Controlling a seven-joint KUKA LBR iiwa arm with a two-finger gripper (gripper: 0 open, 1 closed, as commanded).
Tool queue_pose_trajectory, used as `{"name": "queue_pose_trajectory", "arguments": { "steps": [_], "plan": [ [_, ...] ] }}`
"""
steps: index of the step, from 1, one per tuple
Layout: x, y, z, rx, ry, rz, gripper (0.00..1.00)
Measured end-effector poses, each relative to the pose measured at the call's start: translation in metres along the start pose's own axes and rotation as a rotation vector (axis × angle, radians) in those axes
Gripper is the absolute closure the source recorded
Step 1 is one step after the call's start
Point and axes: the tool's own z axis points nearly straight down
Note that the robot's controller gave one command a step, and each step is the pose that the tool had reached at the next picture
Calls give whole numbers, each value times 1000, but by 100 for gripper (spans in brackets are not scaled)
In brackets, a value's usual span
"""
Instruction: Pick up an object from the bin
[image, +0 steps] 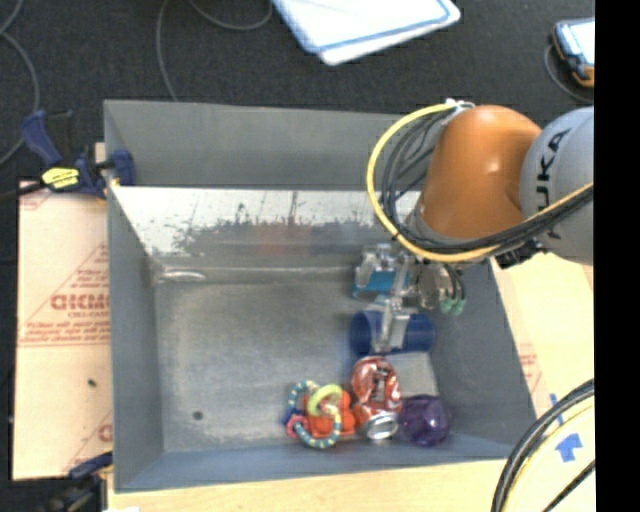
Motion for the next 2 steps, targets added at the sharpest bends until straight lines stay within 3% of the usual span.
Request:
{"name": "queue_pose_trajectory", "arguments": {
  "steps": [1,2],
  "plan": [
    [0,0,-2,0,-3,0,0],
    [-27,-3,88,1,-3,-114,0]
  ]
}}
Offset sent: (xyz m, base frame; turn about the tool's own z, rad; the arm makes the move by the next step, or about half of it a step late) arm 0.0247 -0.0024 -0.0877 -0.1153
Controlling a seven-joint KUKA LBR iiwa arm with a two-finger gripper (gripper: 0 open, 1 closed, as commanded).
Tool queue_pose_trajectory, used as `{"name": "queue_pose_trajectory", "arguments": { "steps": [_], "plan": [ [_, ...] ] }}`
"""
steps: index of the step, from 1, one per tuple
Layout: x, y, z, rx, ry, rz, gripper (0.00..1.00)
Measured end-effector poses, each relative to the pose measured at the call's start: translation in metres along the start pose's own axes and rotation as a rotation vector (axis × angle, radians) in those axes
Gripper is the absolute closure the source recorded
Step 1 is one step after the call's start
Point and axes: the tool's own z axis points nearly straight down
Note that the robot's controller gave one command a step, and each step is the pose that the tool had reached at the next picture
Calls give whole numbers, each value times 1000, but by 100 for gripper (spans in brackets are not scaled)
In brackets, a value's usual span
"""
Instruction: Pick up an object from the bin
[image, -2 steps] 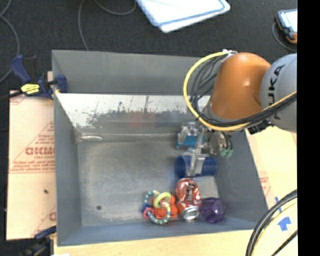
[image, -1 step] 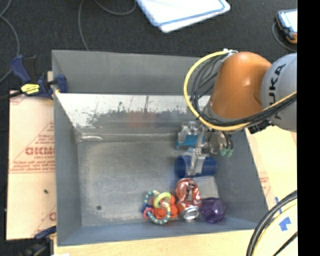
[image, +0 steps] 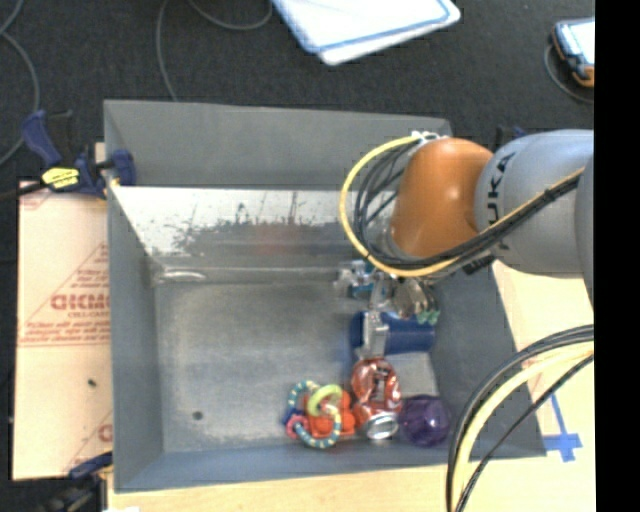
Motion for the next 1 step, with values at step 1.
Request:
{"name": "queue_pose_trajectory", "arguments": {
  "steps": [1],
  "plan": [
    [16,-23,10,-2,-10,77,0]
  ]
}}
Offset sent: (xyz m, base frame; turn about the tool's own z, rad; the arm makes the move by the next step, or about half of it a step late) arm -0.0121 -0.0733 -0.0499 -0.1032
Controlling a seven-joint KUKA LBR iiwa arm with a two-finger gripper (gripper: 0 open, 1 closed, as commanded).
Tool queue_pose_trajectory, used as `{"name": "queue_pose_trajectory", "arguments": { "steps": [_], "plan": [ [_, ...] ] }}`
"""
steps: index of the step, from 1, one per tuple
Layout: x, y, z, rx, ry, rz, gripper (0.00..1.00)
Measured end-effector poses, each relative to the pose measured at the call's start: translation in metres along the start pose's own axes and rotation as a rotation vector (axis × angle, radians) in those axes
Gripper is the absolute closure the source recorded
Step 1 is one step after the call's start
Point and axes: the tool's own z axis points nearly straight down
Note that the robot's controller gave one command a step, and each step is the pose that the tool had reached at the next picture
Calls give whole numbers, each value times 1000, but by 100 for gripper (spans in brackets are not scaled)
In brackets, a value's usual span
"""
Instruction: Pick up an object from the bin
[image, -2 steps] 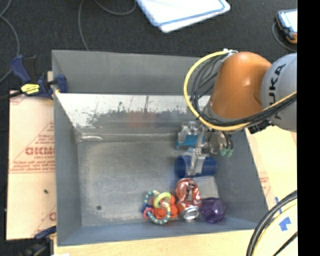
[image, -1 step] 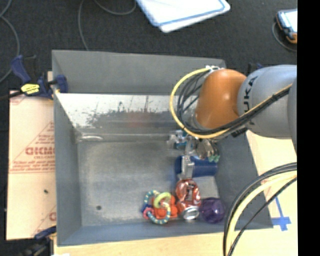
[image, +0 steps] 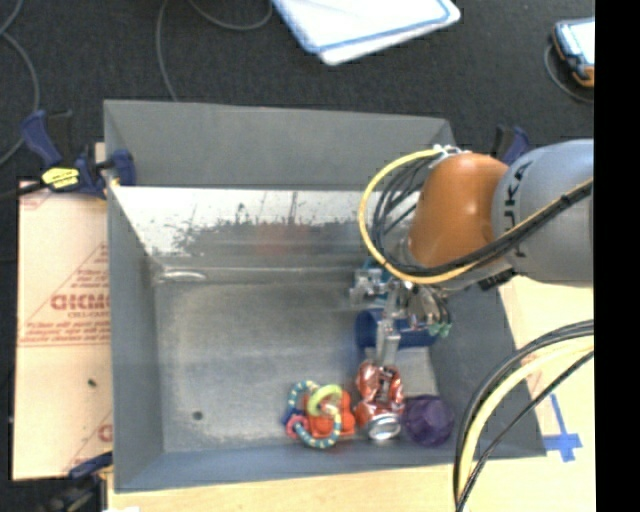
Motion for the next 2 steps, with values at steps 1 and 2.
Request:
{"name": "queue_pose_trajectory", "arguments": {
  "steps": [1,2],
  "plan": [
    [-3,-40,34,-7,5,-172,0],
    [9,-38,39,-3,1,-33,100]
  ]
}}
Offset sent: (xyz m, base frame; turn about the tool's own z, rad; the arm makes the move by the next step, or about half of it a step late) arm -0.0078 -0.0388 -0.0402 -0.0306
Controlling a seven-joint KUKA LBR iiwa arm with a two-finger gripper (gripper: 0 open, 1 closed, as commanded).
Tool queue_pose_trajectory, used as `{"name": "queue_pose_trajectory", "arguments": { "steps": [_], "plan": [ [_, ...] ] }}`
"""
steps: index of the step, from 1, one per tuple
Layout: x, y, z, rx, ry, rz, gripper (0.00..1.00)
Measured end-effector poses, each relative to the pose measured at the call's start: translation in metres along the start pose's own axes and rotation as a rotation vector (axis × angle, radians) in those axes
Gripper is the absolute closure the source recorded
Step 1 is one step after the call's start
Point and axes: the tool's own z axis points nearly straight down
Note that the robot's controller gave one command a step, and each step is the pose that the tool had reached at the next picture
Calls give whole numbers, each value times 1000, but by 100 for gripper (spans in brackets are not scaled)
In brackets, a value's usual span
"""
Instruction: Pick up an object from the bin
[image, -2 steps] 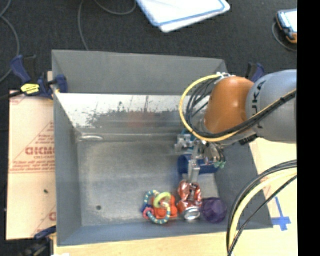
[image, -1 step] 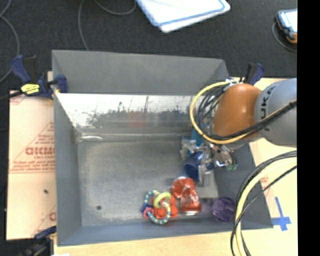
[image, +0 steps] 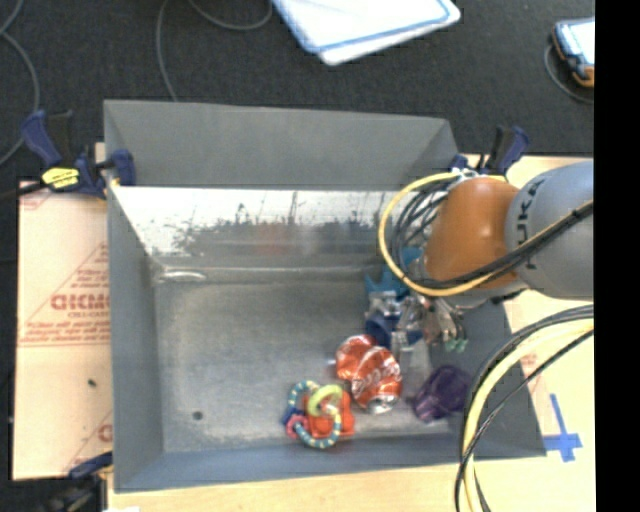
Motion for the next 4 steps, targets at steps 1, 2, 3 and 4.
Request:
{"name": "queue_pose_trajectory", "arguments": {
  "steps": [1,2,3,4],
  "plan": [
    [0,0,0,0,0,-1,100],
    [-3,1,0,-3,2,14,100],
    [-4,-2,1,-9,4,18,100],
    [-6,-4,1,-14,6,5,100]
  ]
}}
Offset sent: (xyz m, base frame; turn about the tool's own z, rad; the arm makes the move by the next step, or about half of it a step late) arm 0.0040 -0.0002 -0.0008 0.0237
